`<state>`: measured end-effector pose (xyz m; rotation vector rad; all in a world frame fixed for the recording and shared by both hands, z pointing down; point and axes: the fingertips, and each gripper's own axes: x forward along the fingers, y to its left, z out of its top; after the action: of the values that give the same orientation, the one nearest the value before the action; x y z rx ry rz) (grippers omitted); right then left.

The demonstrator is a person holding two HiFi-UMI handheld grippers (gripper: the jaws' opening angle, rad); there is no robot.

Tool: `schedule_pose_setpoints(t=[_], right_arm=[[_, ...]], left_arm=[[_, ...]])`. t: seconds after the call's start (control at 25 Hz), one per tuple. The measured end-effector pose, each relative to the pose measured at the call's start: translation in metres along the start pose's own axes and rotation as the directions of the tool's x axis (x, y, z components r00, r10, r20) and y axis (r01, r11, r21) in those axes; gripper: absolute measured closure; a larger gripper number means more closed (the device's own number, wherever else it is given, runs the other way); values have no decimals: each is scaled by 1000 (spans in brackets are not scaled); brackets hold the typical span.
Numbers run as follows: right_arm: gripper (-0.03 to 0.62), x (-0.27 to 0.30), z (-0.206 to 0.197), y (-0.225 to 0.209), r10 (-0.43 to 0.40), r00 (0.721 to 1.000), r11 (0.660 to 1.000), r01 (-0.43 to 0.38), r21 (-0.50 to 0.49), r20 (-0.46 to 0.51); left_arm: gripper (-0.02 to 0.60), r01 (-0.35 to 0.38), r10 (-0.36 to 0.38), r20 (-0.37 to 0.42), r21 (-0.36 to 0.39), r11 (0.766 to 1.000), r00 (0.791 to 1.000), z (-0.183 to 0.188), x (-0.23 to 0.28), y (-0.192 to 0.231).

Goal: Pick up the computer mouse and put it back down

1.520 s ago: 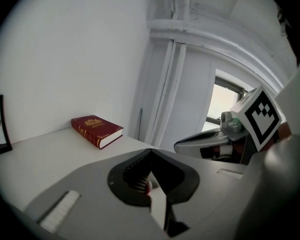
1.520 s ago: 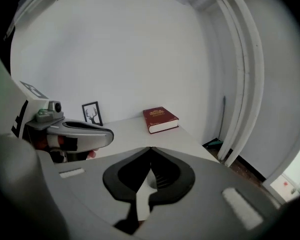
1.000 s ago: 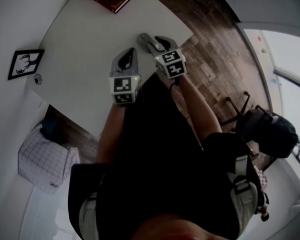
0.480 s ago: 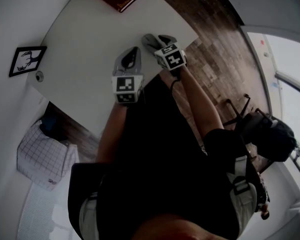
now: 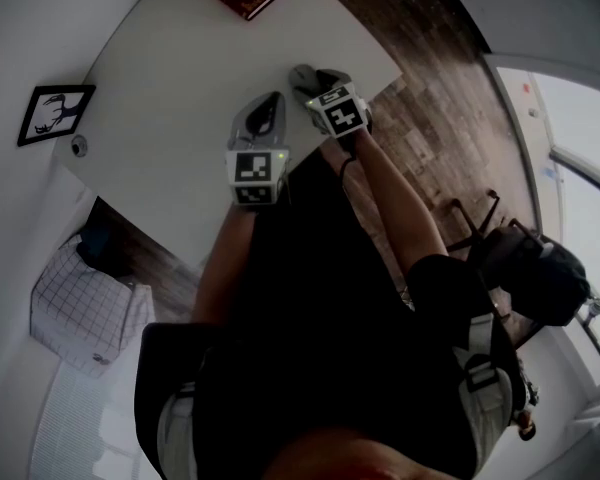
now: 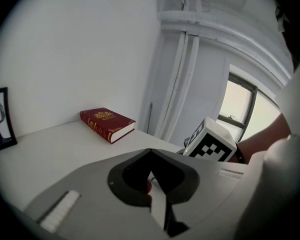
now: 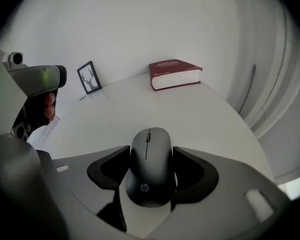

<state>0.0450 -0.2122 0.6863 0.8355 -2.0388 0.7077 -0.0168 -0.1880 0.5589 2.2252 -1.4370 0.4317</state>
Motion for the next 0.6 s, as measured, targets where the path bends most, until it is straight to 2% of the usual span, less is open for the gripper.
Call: schedule_pose_setpoints(t=[0.16, 0.36, 0.6], right_arm=[[312, 0, -1, 4, -18, 1000, 999, 17, -42, -17], [315, -1, 2, 12, -93, 996, 970, 92, -225, 6], [316, -1, 0, 18, -117, 993, 956, 115, -270, 12]], left_arm=[[581, 3, -3, 0, 0, 1000, 1000, -2, -1, -1], [581, -2, 2, 2, 4, 1000, 1000, -1, -5, 2], [581, -9, 9, 1, -2, 1000, 1000, -4, -9, 9]])
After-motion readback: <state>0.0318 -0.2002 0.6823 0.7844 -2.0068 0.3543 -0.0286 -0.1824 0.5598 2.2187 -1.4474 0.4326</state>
